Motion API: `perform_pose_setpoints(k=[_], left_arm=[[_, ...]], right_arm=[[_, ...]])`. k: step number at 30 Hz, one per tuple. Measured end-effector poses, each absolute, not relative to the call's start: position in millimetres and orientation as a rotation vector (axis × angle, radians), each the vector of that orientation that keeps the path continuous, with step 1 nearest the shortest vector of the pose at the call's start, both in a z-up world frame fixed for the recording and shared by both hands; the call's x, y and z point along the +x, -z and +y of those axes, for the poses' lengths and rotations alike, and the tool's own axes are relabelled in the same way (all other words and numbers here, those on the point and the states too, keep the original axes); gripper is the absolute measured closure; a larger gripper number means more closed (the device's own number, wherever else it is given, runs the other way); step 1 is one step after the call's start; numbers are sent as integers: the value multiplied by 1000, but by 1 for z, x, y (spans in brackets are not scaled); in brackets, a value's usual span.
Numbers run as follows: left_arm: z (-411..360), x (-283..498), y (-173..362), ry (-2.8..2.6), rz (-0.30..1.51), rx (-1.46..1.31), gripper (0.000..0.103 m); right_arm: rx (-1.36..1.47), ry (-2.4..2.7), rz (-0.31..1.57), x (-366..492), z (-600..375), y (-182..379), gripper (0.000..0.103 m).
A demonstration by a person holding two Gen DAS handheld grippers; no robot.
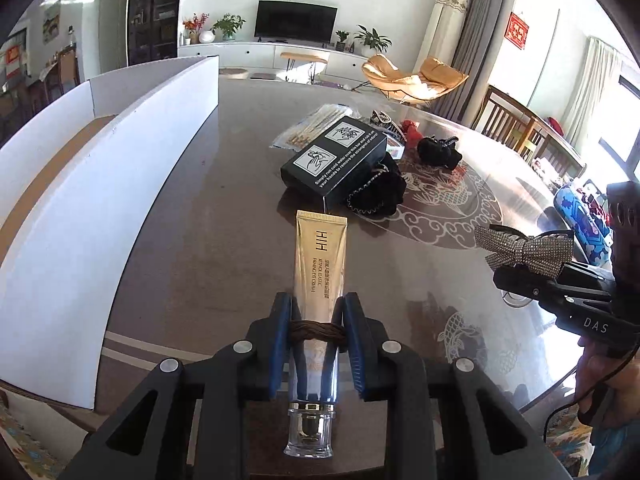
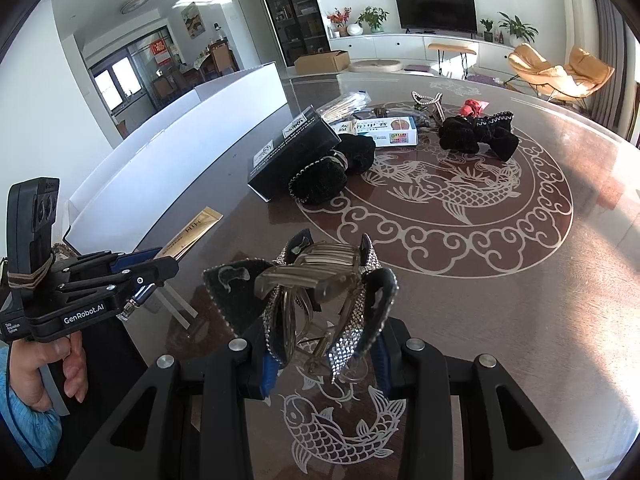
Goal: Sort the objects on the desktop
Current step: 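Carry the bow clip and the tube over the white cardboard bin with both tools, then open the right tool to drop the bow clip while the left tool drops the tube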
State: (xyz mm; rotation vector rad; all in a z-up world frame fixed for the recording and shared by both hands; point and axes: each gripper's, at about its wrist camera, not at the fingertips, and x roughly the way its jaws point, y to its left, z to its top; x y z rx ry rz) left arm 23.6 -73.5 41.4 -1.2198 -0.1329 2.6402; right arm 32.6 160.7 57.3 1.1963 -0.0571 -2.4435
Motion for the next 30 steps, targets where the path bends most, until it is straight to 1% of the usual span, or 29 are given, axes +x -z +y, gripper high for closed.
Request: perform_pose_setpoints(k=[6,10,14,18,22,26,30], left_arm=[[-110,26,-87,-2721,-271,-1096,76],[-162,20,-119,-2804,-366,-1034,76],[-221,6,-134,-2909,-431,-1031,76],[-270,-8,-130,-2985,-473,-1087,76],[-301,-20,-110,-3019,-486,-1196,76],[-320,-31,-88,-3016,-483,-1308,76],[-330,-38,-74,-3015,-467,-1390,76]], right_arm=[[1180,2418,-41,26,149,-68,65],[1140,2372,15,13,119,-82,65],[1053,2300,63,-9,64,-111,65],[962,2194,112,-30,-14,-141,65],[891,2109,191,-52,-100,-161,65],[928,2021,247,-81,-176,-148,65],[1005,1980,343,-104,-228,-115,65]])
